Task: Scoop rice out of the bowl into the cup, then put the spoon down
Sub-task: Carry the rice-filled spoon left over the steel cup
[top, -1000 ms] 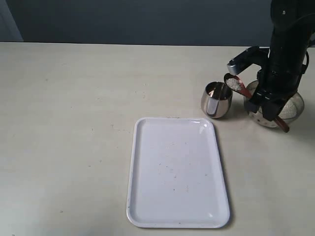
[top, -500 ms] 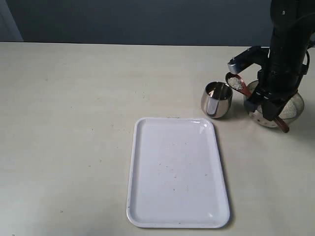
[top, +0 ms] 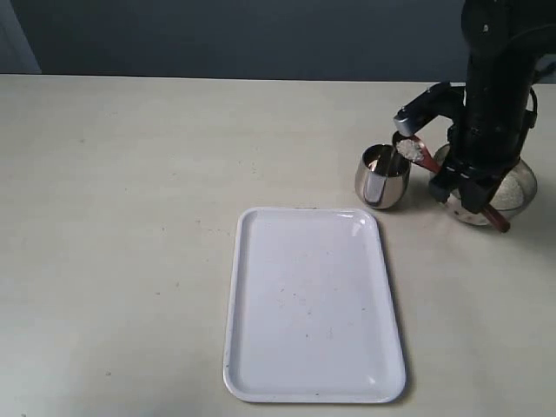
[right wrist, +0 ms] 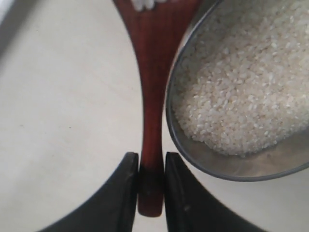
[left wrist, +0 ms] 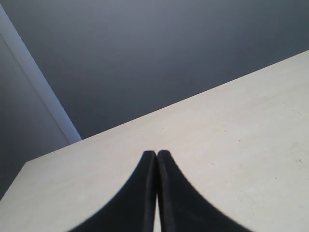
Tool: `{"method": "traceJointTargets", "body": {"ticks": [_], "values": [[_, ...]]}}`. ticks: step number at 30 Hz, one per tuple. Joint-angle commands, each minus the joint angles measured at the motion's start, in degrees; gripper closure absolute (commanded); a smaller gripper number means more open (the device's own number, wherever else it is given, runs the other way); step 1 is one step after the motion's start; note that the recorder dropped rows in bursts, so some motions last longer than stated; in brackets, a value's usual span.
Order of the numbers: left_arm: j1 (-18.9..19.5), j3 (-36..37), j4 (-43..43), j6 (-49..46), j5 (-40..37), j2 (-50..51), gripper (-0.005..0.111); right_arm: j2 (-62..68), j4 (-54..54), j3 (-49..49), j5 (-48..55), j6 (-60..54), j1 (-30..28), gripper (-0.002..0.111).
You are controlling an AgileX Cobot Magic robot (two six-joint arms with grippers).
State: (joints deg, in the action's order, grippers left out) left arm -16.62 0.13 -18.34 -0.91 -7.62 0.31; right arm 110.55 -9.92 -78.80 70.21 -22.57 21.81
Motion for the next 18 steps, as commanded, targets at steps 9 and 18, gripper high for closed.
{"method": "traceJointTargets", "body": {"ticks": [9, 18], "values": [[-0.03, -0.13, 0.24, 0.46, 0.56, -0.31, 0.106, 3.81, 0.72, -7.5, -0.24, 0.46, 1.29, 0.109], [-0.03, -0.13, 0.24, 0.46, 0.56, -0.31, 0.106, 4.61, -0.94, -8.28, -0.24, 0.46, 1.62, 0.109]]}}
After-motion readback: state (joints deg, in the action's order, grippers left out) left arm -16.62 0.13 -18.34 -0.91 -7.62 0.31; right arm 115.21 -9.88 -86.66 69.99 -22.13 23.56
